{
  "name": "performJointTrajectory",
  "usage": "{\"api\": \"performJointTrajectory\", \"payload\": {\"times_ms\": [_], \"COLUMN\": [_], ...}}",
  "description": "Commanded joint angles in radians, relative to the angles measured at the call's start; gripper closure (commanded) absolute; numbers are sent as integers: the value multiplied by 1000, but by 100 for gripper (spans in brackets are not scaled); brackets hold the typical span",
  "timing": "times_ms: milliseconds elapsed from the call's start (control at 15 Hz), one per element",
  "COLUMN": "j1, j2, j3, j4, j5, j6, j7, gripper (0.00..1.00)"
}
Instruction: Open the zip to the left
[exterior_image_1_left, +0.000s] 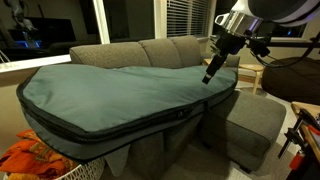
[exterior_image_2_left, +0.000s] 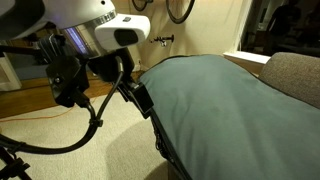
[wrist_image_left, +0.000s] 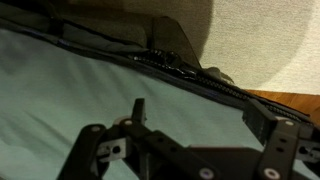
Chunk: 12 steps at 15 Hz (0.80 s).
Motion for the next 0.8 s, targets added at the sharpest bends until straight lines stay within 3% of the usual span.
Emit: {"api": "performJointTrajectory", "payload": {"times_ms": [0,733], "j1": [34,90], "j2": [6,3], "j3": [11,29], "j4": [0,-3], "j5": [87,314], "j6": [19,81], "j7": [-27,-178], "gripper": [0,0]}}
